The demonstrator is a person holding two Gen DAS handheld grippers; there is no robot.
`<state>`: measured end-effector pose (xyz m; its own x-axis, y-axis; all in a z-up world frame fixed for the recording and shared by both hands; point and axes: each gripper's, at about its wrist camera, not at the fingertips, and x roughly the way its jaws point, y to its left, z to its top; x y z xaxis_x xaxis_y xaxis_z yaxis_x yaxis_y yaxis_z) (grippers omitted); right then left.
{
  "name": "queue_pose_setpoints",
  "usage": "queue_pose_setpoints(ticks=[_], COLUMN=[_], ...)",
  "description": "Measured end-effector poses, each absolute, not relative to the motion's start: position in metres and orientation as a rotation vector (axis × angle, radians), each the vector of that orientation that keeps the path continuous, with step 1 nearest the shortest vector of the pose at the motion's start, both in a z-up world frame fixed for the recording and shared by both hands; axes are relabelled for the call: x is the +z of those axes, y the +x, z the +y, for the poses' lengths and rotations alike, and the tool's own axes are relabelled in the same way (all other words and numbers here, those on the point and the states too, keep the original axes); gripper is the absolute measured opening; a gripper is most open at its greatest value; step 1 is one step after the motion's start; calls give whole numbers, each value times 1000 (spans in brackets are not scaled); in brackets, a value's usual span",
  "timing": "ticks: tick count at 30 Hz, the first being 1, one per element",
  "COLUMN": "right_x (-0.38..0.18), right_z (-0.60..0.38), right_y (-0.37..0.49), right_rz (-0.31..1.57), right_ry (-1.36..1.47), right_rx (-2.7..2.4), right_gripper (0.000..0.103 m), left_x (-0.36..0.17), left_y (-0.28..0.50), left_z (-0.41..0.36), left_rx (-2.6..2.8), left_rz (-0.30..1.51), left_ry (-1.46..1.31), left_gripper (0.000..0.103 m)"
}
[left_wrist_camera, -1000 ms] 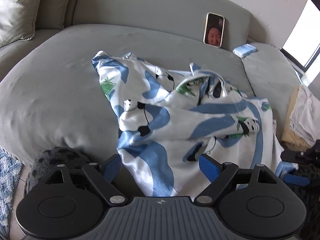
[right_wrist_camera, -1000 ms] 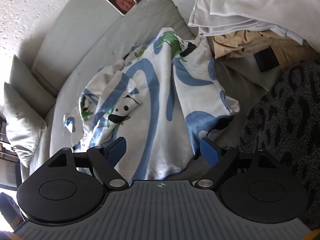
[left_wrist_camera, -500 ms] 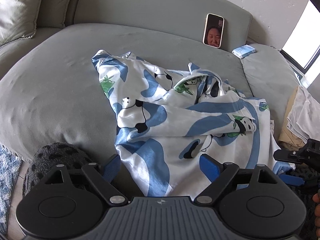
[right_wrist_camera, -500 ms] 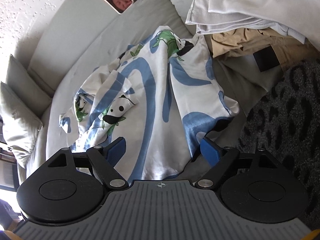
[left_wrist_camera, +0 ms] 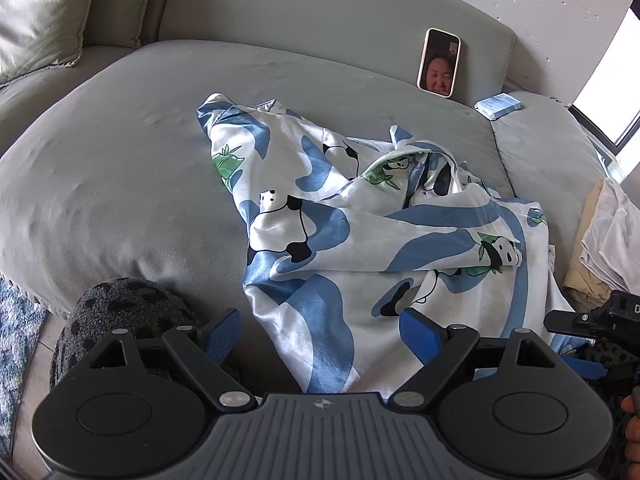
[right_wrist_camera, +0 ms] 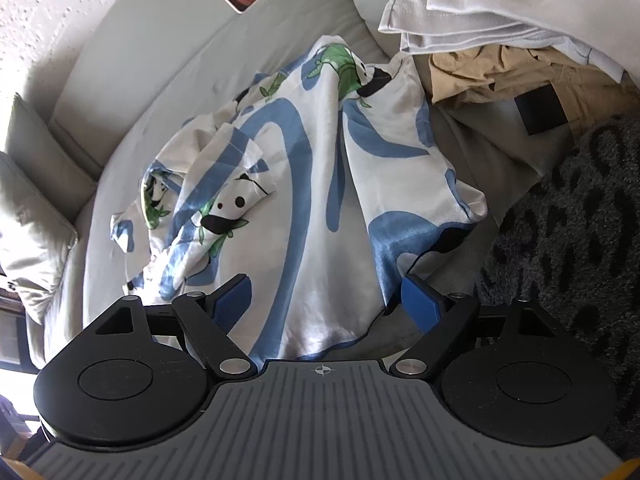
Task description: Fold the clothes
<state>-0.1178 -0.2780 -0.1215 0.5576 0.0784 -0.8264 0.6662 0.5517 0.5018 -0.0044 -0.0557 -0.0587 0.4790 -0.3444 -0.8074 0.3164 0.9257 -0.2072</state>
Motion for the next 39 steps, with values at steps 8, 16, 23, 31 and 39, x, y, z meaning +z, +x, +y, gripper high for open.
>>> queue_pose_setpoints(ticks=[8, 16, 23, 31, 39], right_x=[-125, -128, -135, -87, 54], right_z=[-276, -248, -196, -174, -194], right_y=[-93, -32, 37, 73, -4], right_rz=[904, 938, 1021, 731, 92], right_ry=[894, 809, 380, 117, -34], right_rx=[-408, -317, -311, -247, -160], right_gripper=[92, 101, 91, 9, 10], left_x=[-56, -50, -53, -58, -54], left_y=[0, 10, 18, 26, 28], left_z=[-51, -31, -13, 9, 24], left_rx=[-389, -335, -303, -263, -236], left_rz=[981, 949, 955, 956, 937], left_ry=[-43, -80, -130, -190, -266], left_gripper=[86, 87, 87, 87, 88])
